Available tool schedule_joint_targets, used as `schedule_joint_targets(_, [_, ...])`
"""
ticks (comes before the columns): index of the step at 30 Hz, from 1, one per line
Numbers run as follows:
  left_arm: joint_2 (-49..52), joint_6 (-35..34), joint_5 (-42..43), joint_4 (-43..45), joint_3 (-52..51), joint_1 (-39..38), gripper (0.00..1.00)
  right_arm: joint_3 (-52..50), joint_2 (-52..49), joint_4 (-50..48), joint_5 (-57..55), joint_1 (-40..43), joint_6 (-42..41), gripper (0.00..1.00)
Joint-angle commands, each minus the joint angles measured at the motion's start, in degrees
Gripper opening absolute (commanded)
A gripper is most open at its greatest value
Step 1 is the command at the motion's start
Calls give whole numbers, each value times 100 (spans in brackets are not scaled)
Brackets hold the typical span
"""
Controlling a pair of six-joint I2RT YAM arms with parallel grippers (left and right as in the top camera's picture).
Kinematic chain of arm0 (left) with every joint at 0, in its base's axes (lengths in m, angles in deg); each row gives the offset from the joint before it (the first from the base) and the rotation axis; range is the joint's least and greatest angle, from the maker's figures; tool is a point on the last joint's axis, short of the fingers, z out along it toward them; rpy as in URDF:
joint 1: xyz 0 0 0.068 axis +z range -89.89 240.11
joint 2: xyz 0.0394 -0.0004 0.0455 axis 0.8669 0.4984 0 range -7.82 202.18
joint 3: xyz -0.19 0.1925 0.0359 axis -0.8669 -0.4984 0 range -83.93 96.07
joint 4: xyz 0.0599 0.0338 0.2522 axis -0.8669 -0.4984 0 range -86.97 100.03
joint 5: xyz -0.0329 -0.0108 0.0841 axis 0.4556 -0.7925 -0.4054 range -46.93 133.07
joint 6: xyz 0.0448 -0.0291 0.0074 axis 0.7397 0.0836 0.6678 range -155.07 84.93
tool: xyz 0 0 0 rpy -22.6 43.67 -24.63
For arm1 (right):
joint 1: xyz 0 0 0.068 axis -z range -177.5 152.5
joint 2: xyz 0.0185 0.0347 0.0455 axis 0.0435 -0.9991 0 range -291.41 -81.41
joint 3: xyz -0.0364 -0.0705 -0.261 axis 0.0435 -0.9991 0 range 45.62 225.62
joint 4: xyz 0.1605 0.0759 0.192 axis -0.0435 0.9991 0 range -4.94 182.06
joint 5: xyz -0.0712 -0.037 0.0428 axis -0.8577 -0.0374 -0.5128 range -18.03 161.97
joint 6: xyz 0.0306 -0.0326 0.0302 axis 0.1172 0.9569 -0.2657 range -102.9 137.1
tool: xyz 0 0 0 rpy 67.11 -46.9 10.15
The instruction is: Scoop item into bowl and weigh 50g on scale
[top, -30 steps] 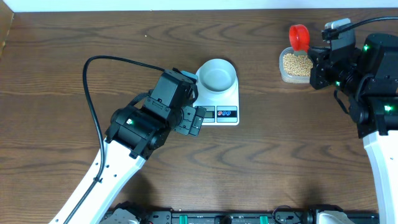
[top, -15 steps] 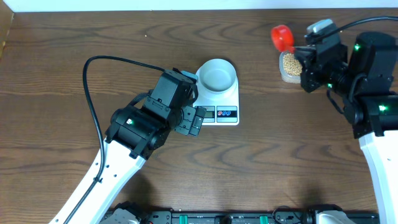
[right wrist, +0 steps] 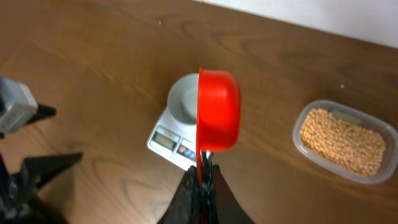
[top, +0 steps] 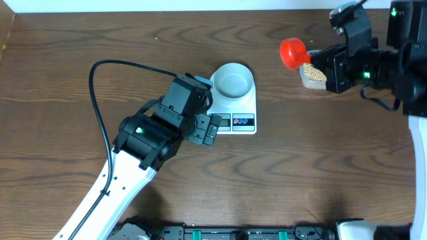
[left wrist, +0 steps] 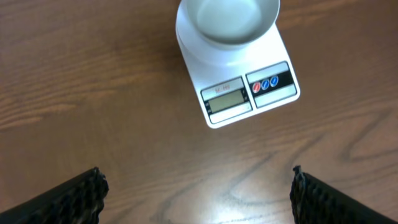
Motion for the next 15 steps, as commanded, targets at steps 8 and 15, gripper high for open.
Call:
schedule_joint_targets(8, [33,116,13,2,-42,28,96,568,-275,214,-74,-33,-109,1])
schedule_joint_targets(15, [33,116,13,2,-42,28,96,568,-275,354,-118,-33,-286,1])
